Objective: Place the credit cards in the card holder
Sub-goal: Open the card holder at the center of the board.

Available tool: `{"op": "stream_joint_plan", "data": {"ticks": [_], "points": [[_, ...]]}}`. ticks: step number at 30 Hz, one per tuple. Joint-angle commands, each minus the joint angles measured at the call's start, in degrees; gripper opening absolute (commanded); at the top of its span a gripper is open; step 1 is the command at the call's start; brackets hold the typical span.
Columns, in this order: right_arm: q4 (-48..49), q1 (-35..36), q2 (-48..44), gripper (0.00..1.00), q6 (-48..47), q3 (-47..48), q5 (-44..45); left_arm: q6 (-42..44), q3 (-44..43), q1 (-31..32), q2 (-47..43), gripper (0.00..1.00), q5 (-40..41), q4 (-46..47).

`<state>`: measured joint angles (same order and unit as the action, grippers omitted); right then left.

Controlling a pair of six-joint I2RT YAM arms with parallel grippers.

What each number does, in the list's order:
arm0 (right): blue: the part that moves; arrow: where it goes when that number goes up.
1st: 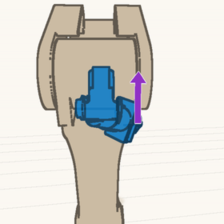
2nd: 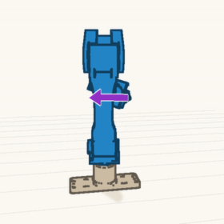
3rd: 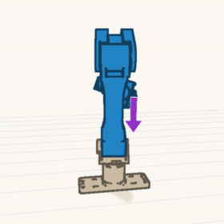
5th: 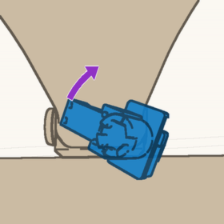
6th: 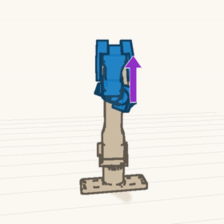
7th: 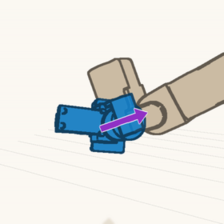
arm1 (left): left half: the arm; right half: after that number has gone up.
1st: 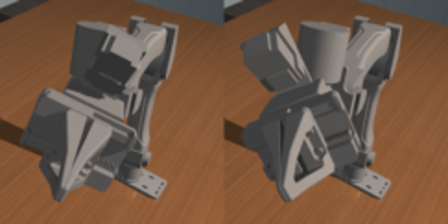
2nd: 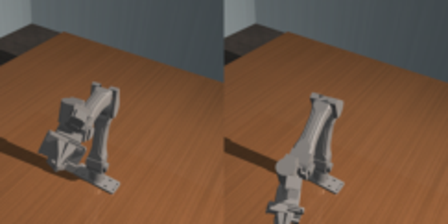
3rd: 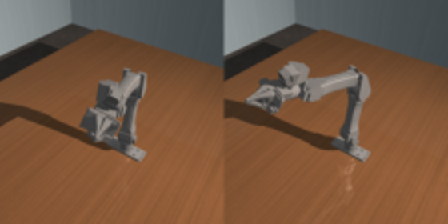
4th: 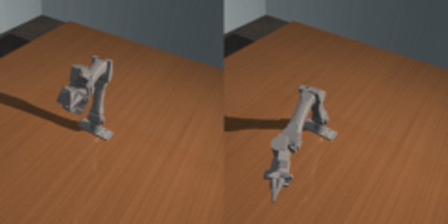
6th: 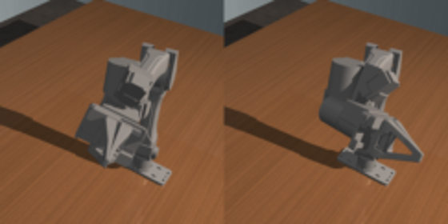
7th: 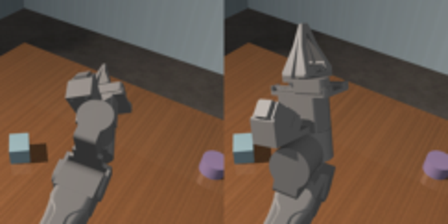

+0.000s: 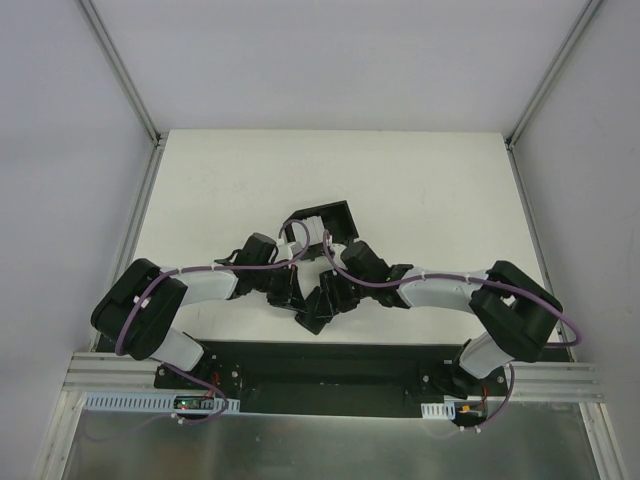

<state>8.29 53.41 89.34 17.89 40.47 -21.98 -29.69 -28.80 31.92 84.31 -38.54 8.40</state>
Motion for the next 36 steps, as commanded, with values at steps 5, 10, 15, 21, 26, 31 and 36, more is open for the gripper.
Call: {"op": "stream_joint_plan", "data": {"ticks": [5,10,15,21,26,31,36], "points": [[1.1,-1.5,-2.1,0.44,-3.2,0.2,1.8,2.9,-0.5,0.5,-1.1,0.0,0.2,-1.6],[1.1,-2.1,0.1,0.44,-3.8,0.7,0.6,3.3,-0.5,0.6,-1.2,0.0,-0.2,-1.6],[2.2,-1.6,2.2,0.4,-3.4,-0.5,-3.9,3.3,-0.8,0.5,-1.4,0.0,0.6,-1.7],[3.2,-0.2,2.2,0.32,-3.5,-1.6,-10.6,2.2,-1.7,0.5,-1.2,0.0,2.9,-1.7],[3.6,0.0,3.2,0.27,-3.0,-1.5,-12.1,0.3,-2.0,0.5,-1.8,0.0,5.2,-1.6],[4.2,0.8,4.7,0.23,-2.3,0.0,-13.4,-2.7,-1.1,0.5,-3.0,0.0,8.2,-0.9],[2.9,2.7,7.1,0.22,-2.3,2.2,-12.3,-6.4,0.8,0.5,-5.3,0.0,11.6,0.4]]}}
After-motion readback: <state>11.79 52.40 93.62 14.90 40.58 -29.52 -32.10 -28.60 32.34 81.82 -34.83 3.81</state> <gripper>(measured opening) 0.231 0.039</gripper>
